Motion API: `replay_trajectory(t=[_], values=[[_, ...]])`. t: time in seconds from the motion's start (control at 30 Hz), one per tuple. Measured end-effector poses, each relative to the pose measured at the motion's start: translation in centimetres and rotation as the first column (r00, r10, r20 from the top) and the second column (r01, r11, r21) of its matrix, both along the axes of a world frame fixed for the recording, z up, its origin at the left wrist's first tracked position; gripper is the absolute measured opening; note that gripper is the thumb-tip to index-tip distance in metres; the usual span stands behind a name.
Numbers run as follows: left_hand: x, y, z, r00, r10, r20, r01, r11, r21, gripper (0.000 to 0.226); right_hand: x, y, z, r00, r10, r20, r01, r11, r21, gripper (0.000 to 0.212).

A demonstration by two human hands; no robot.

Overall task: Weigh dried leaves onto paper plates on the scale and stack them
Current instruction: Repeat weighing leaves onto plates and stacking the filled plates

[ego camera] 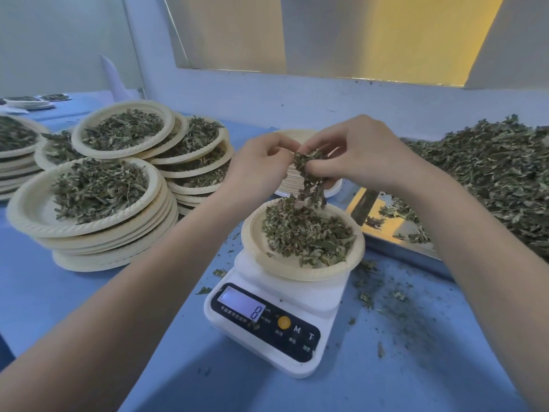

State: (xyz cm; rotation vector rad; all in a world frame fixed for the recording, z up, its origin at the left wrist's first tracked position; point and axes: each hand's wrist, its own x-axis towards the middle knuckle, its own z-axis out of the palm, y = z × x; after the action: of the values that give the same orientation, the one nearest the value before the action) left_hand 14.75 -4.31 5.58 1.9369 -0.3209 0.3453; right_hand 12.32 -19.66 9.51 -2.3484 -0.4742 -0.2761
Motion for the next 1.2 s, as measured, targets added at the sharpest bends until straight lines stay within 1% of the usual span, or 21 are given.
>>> replay_trajectory(t=[0.17,0.37,0.53,0.7,0.87,0.93,1.03,1.1,1.2], values=[[-0.2,0.0,-0.3,0.999,-0.036,-0.039,0.035,0.999,-0.025,0.028,0.0,0.1,-0.8,1.000,0.009,-0.017,-0.008,0.999,0.040,0.019],[-0.1,-0.1,-0.3,0.997,-0.050,-0.052,0.048,0.998,-0.044,0.031,0.1,0.1,-1.1,1.000,0.019,-0.018,-0.018,0.998,0.064,0.019],[0.1,-1.2,-0.4,0.997,-0.064,-0.052,0.063,0.998,-0.018,0.030,0.2,-0.8,-1.1,1.000,0.013,-0.013,-0.012,0.998,0.064,0.018],[0.6,-4.3,0.1,0.997,-0.068,-0.034,0.068,0.998,0.011,0.031,0.1,-3.4,-0.8,0.999,-0.047,0.001,0.047,0.998,0.045,0.017],[1.2,-8.6,0.8,0.993,-0.116,-0.024,0.117,0.992,0.056,0.035,-0.4,-7.1,-0.6,0.991,-0.132,0.001,0.132,0.990,0.054,0.015],[1.4,-9.0,1.1,0.997,-0.077,-0.018,0.078,0.993,0.094,0.034,-0.5,-7.6,-0.6,0.994,-0.110,-0.026,0.112,0.990,0.091,0.015],[1.6,-7.8,1.7,0.998,0.055,0.019,-0.057,0.988,0.142,0.034,-0.5,-6.6,-0.5,0.998,-0.013,-0.068,0.023,0.989,0.146,0.023],[1.6,-6.4,2.0,0.990,0.134,0.036,-0.138,0.979,0.149,0.036,-0.2,-5.2,-0.6,0.997,0.041,-0.060,-0.035,0.993,0.110,0.027],[1.5,-4.6,2.2,0.987,0.160,-0.003,-0.158,0.979,0.125,0.036,0.2,-3.3,-0.6,0.994,0.105,-0.039,-0.102,0.993,0.055,0.024]])
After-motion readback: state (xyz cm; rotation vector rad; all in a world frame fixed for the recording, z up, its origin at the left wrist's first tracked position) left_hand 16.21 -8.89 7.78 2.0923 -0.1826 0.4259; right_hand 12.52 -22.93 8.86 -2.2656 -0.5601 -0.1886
